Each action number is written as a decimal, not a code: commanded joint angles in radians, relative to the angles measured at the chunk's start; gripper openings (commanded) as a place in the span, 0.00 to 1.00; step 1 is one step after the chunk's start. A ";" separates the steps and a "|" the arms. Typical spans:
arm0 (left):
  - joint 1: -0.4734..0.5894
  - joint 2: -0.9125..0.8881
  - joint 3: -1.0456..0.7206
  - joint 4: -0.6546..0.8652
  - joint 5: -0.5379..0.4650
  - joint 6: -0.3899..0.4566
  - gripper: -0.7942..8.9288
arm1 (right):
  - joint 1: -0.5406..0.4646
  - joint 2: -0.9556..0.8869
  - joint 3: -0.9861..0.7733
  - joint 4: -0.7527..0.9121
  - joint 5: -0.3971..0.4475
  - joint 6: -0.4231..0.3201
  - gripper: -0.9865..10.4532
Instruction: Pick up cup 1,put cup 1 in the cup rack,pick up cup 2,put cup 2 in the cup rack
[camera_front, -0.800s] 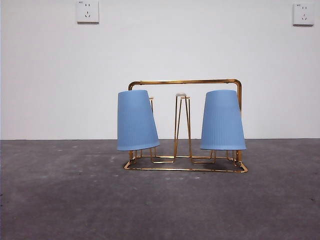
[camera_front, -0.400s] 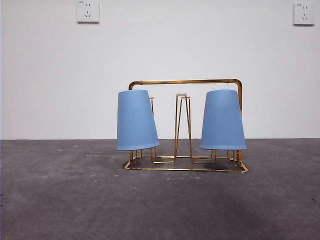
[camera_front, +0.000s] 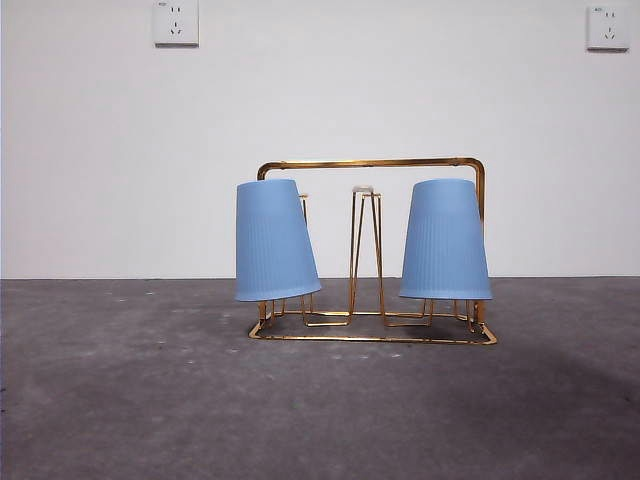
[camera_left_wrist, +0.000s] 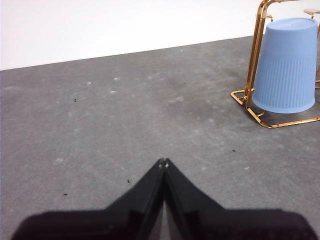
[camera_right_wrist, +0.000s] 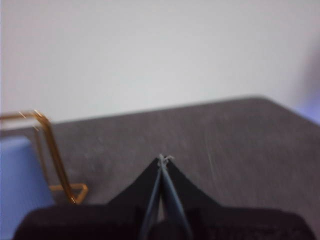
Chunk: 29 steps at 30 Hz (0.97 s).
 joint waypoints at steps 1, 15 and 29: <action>0.004 0.002 -0.010 0.007 0.001 -0.006 0.08 | -0.002 -0.018 -0.049 -0.006 0.011 0.045 0.09; 0.004 0.002 -0.010 0.007 0.001 -0.006 0.08 | -0.001 -0.018 -0.047 -0.176 -0.069 0.031 0.09; 0.004 0.002 -0.010 0.007 0.001 -0.006 0.08 | -0.001 -0.016 -0.047 -0.176 -0.056 0.031 0.09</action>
